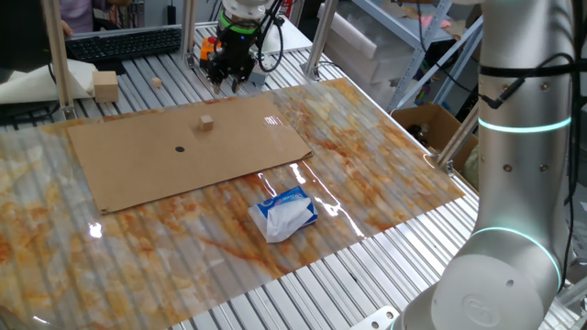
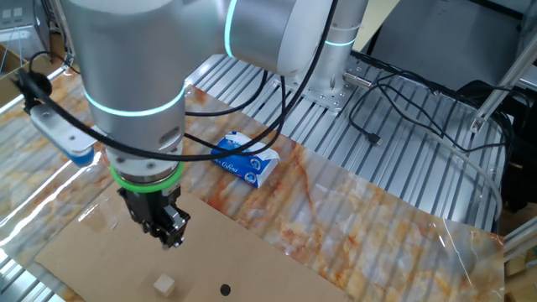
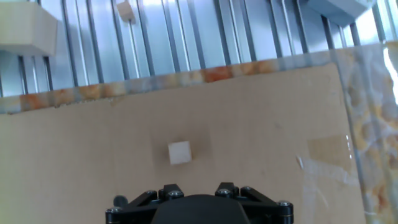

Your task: Grab the block and place it at the designated location

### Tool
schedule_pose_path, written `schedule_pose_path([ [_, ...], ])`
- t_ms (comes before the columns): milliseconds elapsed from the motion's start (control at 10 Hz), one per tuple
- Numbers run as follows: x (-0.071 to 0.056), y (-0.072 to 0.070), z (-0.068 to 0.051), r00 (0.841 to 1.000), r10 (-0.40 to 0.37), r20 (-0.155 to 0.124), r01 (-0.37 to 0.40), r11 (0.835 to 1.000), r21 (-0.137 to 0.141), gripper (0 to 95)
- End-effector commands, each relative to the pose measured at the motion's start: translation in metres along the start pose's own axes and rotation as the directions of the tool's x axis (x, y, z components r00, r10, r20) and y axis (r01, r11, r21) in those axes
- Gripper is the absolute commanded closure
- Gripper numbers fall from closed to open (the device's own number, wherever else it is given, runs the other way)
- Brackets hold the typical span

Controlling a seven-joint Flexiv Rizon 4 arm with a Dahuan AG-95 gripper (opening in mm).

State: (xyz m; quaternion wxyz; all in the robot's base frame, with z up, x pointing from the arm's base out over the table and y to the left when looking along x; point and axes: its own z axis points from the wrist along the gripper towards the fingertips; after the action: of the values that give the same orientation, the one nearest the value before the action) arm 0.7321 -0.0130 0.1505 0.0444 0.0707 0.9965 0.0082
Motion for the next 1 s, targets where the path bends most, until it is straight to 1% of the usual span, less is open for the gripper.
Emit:
schedule_pose_path([
  [100, -0.005, -0.001, 0.003, 0.999, -0.036, 0.011, 0.036, 0.999, 0.006, 57.0],
  [200, -0.006, 0.0, 0.009, 0.997, -0.069, 0.032, 0.069, 0.998, 0.008, 38.0],
  [300, -0.006, 0.002, 0.016, 0.997, -0.068, 0.046, 0.067, 0.998, 0.019, 57.0],
  [400, -0.004, 0.004, 0.02, 0.997, -0.06, 0.044, 0.06, 0.998, 0.019, 57.0],
  [500, -0.003, 0.004, 0.021, 0.997, -0.066, 0.035, 0.066, 0.998, 0.022, 38.0],
  [1000, -0.003, 0.004, 0.021, 0.998, -0.054, 0.035, 0.054, 0.998, 0.015, 38.0],
])
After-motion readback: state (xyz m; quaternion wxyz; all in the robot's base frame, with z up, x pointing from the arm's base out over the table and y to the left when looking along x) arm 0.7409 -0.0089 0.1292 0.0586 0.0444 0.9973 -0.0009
